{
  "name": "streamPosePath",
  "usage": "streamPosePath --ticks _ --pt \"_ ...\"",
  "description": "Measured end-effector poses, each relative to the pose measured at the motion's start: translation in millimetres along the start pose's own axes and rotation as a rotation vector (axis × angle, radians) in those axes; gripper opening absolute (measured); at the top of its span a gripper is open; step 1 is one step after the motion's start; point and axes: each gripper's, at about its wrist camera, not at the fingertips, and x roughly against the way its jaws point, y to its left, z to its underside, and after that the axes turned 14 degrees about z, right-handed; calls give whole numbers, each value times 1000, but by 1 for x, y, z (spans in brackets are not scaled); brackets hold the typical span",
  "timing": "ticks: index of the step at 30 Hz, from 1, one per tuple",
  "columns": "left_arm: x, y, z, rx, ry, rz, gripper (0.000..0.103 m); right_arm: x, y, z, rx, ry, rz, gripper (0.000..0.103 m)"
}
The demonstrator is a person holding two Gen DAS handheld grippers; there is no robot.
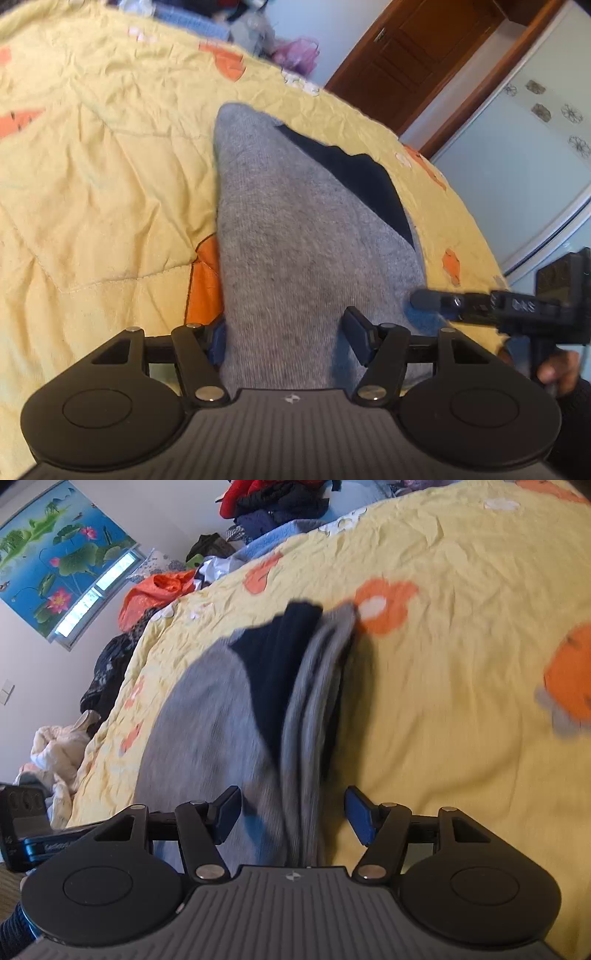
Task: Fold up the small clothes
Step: 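Open the right gripper while the left presses the folded sweater flat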
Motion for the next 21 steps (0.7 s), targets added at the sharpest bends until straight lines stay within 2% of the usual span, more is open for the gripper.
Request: streamPosePath --ticks 1,3,4,5,6,8,11,15,19,20,21 --pt "-2 -5 1 -26 2 -23 60 4 3 7 7 -7 -8 63" --pt "-7 -13 2 -54 13 -85 40 6 12 17 31 -30 -1 63" --pt "-10 -14 1 -62 19 -110 33 7 17 20 51 -38 7 54" --pt "-10 -15 1 -57 18 -125 29 5 22 21 77 -30 19 31" --pt "-9 -16 1 -50 21 -134 26 1 27 21 102 -13 29 25" --pt "-8 -17 2 -51 29 -151 19 -1 31 20 113 -6 25 22" --pt "-3 -25 6 -70 40 -171 15 6 29 18 119 -6 20 20" --pt "2 -28 10 -85 50 -173 15 18 22 17 102 -6 -3 19" --pt "-2 -18 10 -63 43 -168 15 4 15 21 86 16 9 19" --pt "-1 -18 9 -65 42 -169 18 3 14 21 75 15 7 19" --pt "1 -18 9 -70 39 -170 18 3 13 19 64 21 -5 28"
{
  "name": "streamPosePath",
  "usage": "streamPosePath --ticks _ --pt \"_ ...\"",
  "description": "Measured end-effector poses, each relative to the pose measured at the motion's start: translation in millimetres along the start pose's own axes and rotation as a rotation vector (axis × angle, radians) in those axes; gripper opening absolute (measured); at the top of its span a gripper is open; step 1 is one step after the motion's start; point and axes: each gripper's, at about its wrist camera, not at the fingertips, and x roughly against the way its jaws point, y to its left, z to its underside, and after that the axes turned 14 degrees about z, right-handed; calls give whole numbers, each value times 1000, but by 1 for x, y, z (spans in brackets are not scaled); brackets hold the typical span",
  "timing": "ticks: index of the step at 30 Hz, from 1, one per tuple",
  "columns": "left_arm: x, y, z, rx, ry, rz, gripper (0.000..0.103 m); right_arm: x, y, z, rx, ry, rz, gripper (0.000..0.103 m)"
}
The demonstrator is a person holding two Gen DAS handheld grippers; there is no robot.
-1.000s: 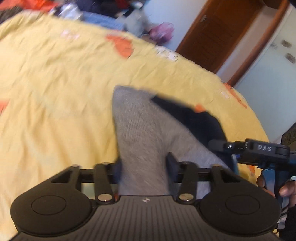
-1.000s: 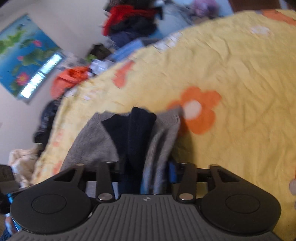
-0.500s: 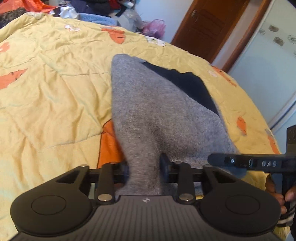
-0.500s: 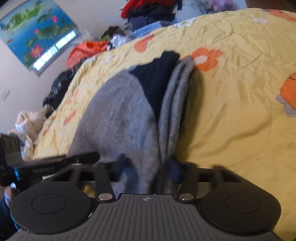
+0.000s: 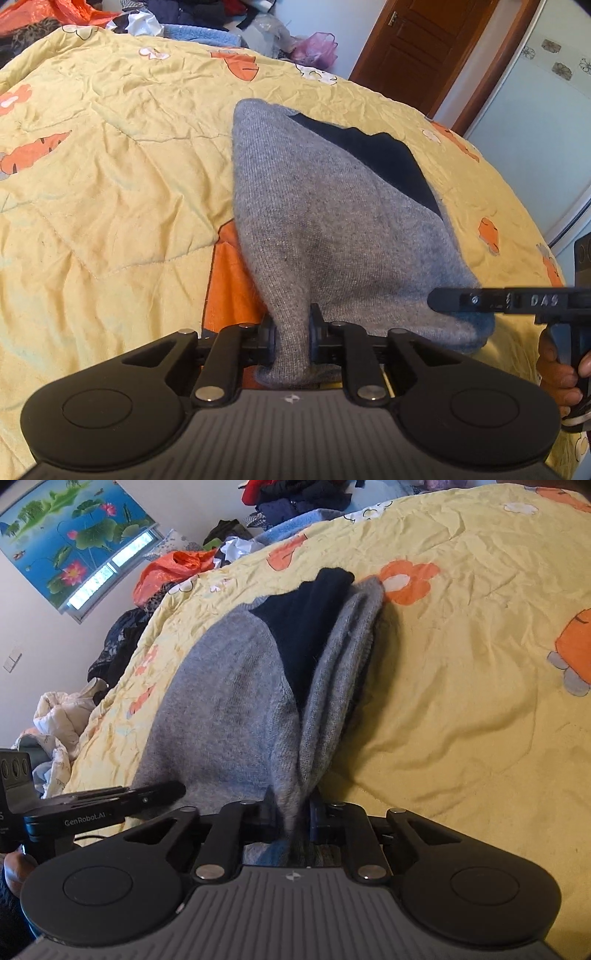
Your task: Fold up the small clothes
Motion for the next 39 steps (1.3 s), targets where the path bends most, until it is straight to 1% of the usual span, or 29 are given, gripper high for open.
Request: streamPosePath --ticks 1,2,3,4,5,6,7,8,9,14,15,16,17,18,20,21,22,23,24,25,26,28,29,30,31,33,35,38,39 --pt "4 0 0 -2 -6 -2 22 2 -1 -4 -7 -1 0 35" --pt "10 1 -1 -4 -14 -10 25 8 -1 -7 -11 -28 15 51" --pt "19 0 -3 -14 -34 -28 28 15 -2 -12 -14 -78 34 65" --pt "29 -1 -5 -34 -70 -52 30 23 -4 -18 -17 -126 51 68" --pt "39 -4 -8 -66 -115 -79 32 27 -5 -26 -17 -159 62 69" --pt "46 -9 -14 -101 -154 -105 34 29 -5 -36 -21 -183 73 69" --pt "48 -13 -20 -136 -183 -116 43 27 -5 -46 -26 -201 89 69" --pt "45 -17 -27 -163 -199 -110 57 21 -3 -58 -26 -209 104 69" --pt "39 -21 -33 -178 -204 -105 61 13 -1 -70 -23 -210 113 69" --pt "-15 -39 -52 -251 -139 -69 61 -44 17 -115 -8 -159 189 69" --pt "-25 -41 -53 -266 -129 -82 61 -53 21 -119 0 -150 196 68" --pt "-33 -42 -54 -277 -114 -91 61 -61 24 -121 17 -140 193 63" --pt "-40 -43 -52 -284 -100 -97 61 -69 27 -122 39 -112 183 28" --pt "-43 -45 -50 -293 -100 -98 62 -73 31 -122 63 -87 179 15" --pt "-46 -48 -48 -308 -85 -51 62 -71 35 -117 152 -137 244 14" --pt "-50 -49 -46 -311 -70 -29 62 -74 28 -118 140 -124 255 13" --pt "-55 -50 -45 -320 -59 -17 62 -77 15 -120 83 -118 231 12" --pt "-61 -51 -42 -337 -56 -22 62 -79 5 -122 27 -116 200 12" --pt "-67 -52 -40 -367 -60 -36 62 -79 3 -121 9 -117 190 12" --pt "-72 -54 -38 -389 -68 -48 63 -80 7 -120 26 -125 207 11" --pt "-73 -55 -37 -393 -74 -54 63 -78 13 -118 53 -133 228 13" --pt "-67 -58 -39 -384 -71 -45 62 -70 22 -116 89 -145 262 23" --pt "-59 -58 -39 -375 -73 -25 62 -62 25 -114 89 -155 271 33" --pt "-46 -56 -37 -361 -88 6 62 -50 25 -110 86 -174 270 37" --pt "-32 -54 -34 -356 -109 35 63 -37 24 -104 83 -191 253 39" --pt "-11 -50 -23 -364 -128 47 63 -16 21 -88 74 -187 189 56" --pt "-4 -43 -13 -372 -115 22 63 -5 22 -69 91 -174 173 57" --pt "-8 -36 -3 -369 -79 12 63 -7 28 -44 121 -133 180 57" --pt "-13 -37 -2 -374 -65 -2 63 -10 32 -38 146 -132 188 48"
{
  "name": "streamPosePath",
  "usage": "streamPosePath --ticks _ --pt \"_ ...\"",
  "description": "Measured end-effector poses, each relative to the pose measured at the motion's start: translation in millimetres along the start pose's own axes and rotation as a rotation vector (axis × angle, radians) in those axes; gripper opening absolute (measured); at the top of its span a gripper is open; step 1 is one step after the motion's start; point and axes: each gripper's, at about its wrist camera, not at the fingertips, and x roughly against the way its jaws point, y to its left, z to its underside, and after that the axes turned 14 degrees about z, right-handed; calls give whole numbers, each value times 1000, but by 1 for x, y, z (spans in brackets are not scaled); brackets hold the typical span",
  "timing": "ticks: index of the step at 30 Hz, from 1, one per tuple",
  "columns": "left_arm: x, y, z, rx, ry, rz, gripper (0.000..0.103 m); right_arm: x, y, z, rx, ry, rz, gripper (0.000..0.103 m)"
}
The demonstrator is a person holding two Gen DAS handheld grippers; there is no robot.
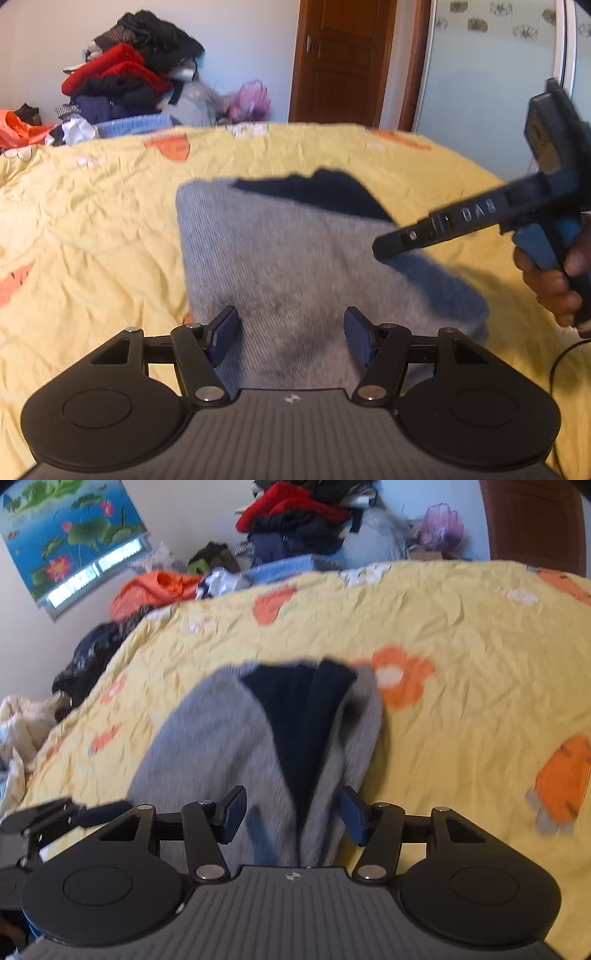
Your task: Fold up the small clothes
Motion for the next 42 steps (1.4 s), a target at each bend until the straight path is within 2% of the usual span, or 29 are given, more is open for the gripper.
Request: streamPosePath --ticks 2,3,5,8,10,11,12,13,14,17,19,21,23,25,27,29,33,36,38,39,41,42 --pt "-5 -3 0 -7 21 -26 63 2 7 4 49 -4 -1 26" --pt "-4 -3 -1 -4 21 -19 63 7 7 2 55 -8 -4 21" --pt "-1 0 -2 7 31 9 63 18 0 -2 52 -16 1 18" --pt "-11 7 5 24 80 -2 63 3 -7 5 45 38 16 18" --pt "-11 6 8 6 69 -18 64 0 -4 9 52 23 24 23" --pt "-8 5 6 13 73 -20 62 2 -3 7 43 27 28 32" --pt "-3 4 4 18 69 -18 62 6 -4 5 28 38 26 50" --pt "4 1 2 15 54 -18 62 12 -5 2 8 24 36 60" --pt "11 -1 -2 3 28 -22 63 21 -8 0 -18 -31 45 68" --pt "18 -4 -20 -29 -50 -34 63 38 -15 -18 -119 -193 55 68" --pt "1 -1 -38 -38 -52 -54 63 30 -7 -38 -142 -216 30 68" --pt "-22 2 -54 -41 -38 -60 63 13 8 -57 -148 -195 -15 68" --pt "-45 6 -63 -55 -15 -81 63 -15 22 -73 -148 -131 -60 68" --pt "-65 12 -63 -70 24 -114 63 -43 32 -80 -115 -90 -3 69" --pt "-70 17 -55 -87 24 -112 64 -75 30 -76 -105 8 58 68" --pt "-69 20 -48 -113 13 -106 64 -82 25 -64 -85 -44 46 66" --pt "-72 30 -43 -137 -18 -90 64 -85 27 -63 -69 -51 52 65" --pt "-72 25 -44 -159 -24 -111 64 -82 32 -65 -44 -55 80 65" --pt "-60 16 -39 -174 -36 -132 63 -66 33 -60 -61 -78 121 61" --pt "-50 10 -35 -179 -45 -135 63 -51 32 -55 -85 -99 126 62" --pt "-29 1 -23 -178 -61 -101 64 -19 30 -37 -115 -165 61 63" --pt "-20 -4 -15 -168 -65 -77 64 -8 28 -27 -125 -181 29 69"
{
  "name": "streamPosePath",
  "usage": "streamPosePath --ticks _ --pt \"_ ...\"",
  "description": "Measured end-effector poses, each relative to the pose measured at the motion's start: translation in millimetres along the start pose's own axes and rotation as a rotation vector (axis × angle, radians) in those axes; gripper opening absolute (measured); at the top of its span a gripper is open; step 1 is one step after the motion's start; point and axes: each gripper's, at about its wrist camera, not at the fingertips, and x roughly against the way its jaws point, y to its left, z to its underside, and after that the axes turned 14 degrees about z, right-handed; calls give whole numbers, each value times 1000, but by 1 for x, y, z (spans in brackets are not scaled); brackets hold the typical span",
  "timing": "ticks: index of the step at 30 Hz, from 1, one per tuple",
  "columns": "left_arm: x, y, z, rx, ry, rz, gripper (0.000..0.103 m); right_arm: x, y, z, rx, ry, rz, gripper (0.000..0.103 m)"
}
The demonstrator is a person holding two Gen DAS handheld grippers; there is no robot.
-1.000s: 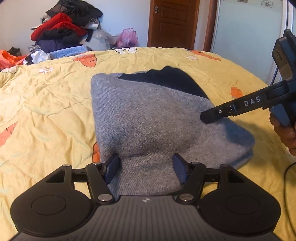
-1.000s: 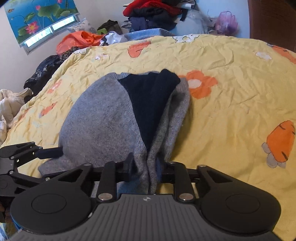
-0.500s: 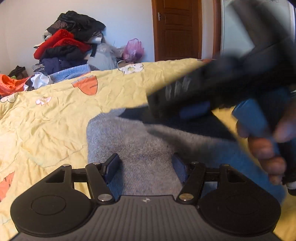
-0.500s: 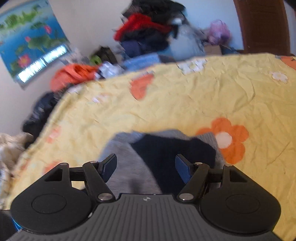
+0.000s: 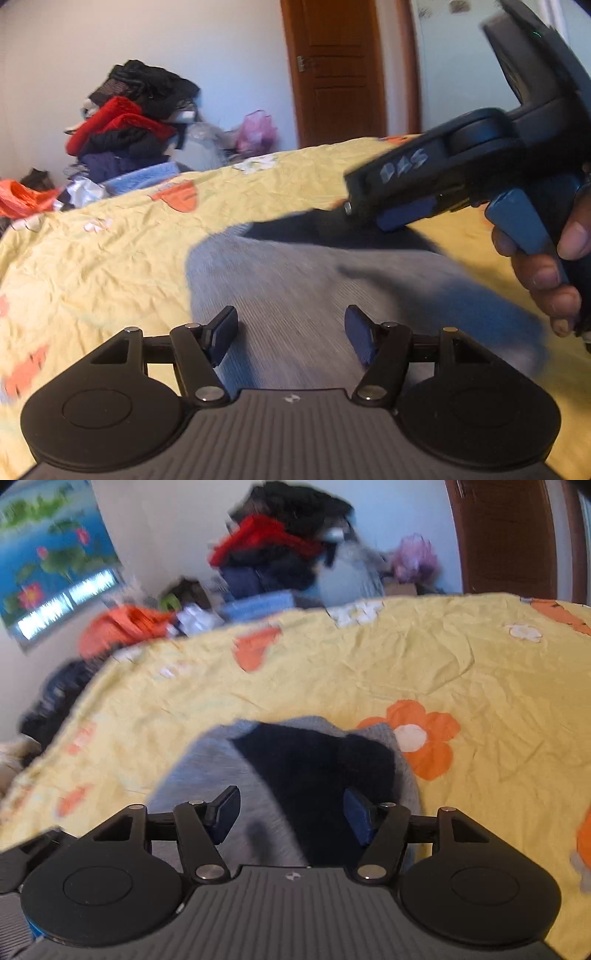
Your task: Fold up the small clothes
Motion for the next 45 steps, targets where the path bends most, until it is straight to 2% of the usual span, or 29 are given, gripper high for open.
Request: streamPosePath --ticks 3,5,10,13,16,20,23,25,28,32,34,37,38,40,43,45 --pt "9 -6 15 22 19 30 66 7 -1 23 33 46 0 72" --pt "6 -6 24 26 58 33 68 6 3 38 106 14 24 71" --pt "6 -2 29 27 72 19 70 2 20 42 187 10 82 73" --pt "12 -5 26 37 85 -8 68 5 22 38 186 27 97 72" --pt "23 -14 27 34 69 8 68 9 21 40 183 28 95 73" --pt "17 -18 36 24 97 -5 70 9 22 44 192 17 89 77" --pt "15 -2 42 91 75 20 77 9 24 44 202 25 88 80" --pt "15 6 41 133 75 24 77 10 25 43 208 30 88 82" --pt "19 5 40 126 80 2 77 12 24 42 199 38 89 82" --pt "30 2 37 167 68 1 75 16 24 44 197 38 87 85" --pt "34 -4 35 147 53 26 75 15 24 46 198 34 88 86" --pt "20 -9 39 97 114 -25 77 13 28 47 211 34 98 90" --pt "20 -5 42 114 95 -17 77 14 29 46 213 37 101 89" --pt "25 3 39 167 103 -24 77 24 24 43 182 40 97 88" --pt "44 1 39 157 68 -45 75 52 -5 39 40 18 56 88" --pt "53 -1 45 159 63 -50 75 66 -31 44 -73 42 31 86"
